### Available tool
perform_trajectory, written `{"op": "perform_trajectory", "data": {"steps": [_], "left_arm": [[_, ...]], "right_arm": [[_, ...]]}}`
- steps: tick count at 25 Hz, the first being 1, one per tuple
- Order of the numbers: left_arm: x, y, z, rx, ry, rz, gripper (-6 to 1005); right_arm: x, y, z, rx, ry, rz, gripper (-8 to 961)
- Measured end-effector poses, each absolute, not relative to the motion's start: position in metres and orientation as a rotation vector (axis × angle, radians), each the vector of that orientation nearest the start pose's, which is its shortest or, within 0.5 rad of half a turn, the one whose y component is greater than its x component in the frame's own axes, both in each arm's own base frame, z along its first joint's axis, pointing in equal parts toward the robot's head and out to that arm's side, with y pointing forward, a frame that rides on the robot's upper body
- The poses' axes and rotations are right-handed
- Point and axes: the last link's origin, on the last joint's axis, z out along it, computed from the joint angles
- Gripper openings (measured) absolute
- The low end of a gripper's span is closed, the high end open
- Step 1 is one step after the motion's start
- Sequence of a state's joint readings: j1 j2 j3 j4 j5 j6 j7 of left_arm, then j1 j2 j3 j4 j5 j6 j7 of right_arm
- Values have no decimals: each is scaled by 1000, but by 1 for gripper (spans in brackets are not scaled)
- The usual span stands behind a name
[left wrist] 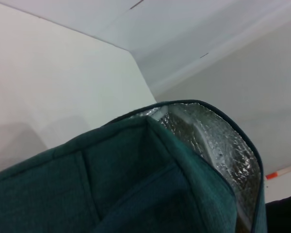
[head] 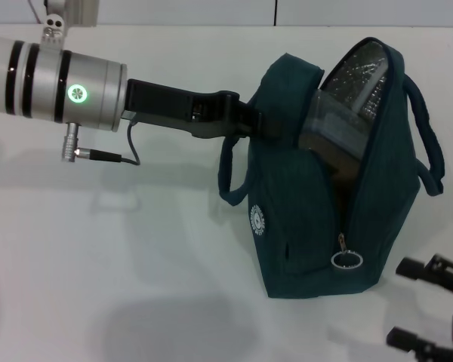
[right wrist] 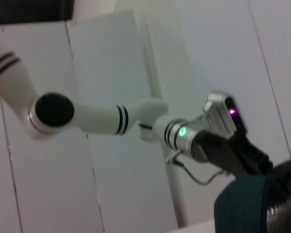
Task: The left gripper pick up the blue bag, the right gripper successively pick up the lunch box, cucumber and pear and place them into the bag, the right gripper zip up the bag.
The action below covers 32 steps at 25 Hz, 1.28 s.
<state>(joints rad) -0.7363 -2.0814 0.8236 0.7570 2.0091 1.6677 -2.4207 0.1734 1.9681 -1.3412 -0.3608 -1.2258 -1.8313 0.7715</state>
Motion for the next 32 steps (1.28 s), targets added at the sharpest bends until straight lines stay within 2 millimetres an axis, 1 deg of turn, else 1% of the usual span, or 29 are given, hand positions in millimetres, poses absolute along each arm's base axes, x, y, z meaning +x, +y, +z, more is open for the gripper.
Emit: {"op": "perform_trajectory", "data": {"steps": [2,5,11,20,27,32], "left_arm": [[-168,361,-4,-2737,-1720,-672,41],[-168,361,-4,-2737,-1720,-679,41],[-167,361,-4,-2739,-1717,-682,42],[-169,361,-4,-2742,-1706,-686,42],[-167,362,-3,-2746,-1696,-691,42],[-167,362,-3,-2743,-1697,-694,42]], "right_arm": [[304,185,-15,-2621,332,1180,814],[306,187,-21,-2613,355,1144,812],[303,202,-33,-2610,354,1083,813],[296,216,-40,-2641,328,1054,812],[287,220,-49,-2719,292,1055,807],[289,221,-50,-2709,310,1044,803]]}}
